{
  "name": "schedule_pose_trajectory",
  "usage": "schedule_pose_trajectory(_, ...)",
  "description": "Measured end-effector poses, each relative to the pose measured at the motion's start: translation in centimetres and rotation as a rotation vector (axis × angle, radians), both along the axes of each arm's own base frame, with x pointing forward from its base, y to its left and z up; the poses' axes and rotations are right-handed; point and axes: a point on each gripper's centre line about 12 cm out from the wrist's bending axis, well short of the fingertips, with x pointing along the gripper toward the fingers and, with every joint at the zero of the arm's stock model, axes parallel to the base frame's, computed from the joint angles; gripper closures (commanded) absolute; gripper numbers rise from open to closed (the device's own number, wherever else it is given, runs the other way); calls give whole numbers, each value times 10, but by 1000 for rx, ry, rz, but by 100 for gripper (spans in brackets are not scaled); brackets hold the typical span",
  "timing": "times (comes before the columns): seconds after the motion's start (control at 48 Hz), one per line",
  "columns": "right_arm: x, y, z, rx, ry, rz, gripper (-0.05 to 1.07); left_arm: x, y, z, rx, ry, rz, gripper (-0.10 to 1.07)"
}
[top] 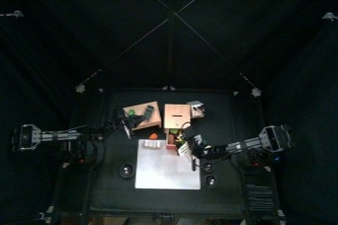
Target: Grab medium sized cookie cutter
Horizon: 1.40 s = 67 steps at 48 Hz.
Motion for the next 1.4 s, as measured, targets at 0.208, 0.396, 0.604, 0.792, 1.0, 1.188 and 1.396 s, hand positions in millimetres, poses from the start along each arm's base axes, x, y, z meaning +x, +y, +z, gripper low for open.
schedule_pose_trajectory(0.208, -6, 25, 1, 0, -1, 73, 20, 48, 24, 4, -95, 79, -3, 54)
schedule_pose_trajectory(0.396, -3, 27, -11, -31, 30, 102, 29, 87, 88, -11, -344, 162, 63, 54)
schedule_pose_trajectory(0.604, 5, 30, -30, -48, 72, 138, 44, 133, 137, -33, -455, 221, 53, 54)
schedule_pose_trajectory(0.792, 11, 32, -39, -47, 94, 144, 49, 167, 158, -49, -532, 286, -27, 59)
schedule_pose_trajectory(1.0, 17, 34, -49, -47, 115, 151, 49, 184, 169, -65, -580, 328, -67, 64)
schedule_pose_trajectory(1.188, 21, 36, -54, -44, 123, 156, 49, 187, 170, -80, -616, 369, -87, 64)
schedule_pose_trajectory(1.396, 24, 35, -58, -46, 132, 155, 49, 182, 176, -93, -648, 399, -85, 64)
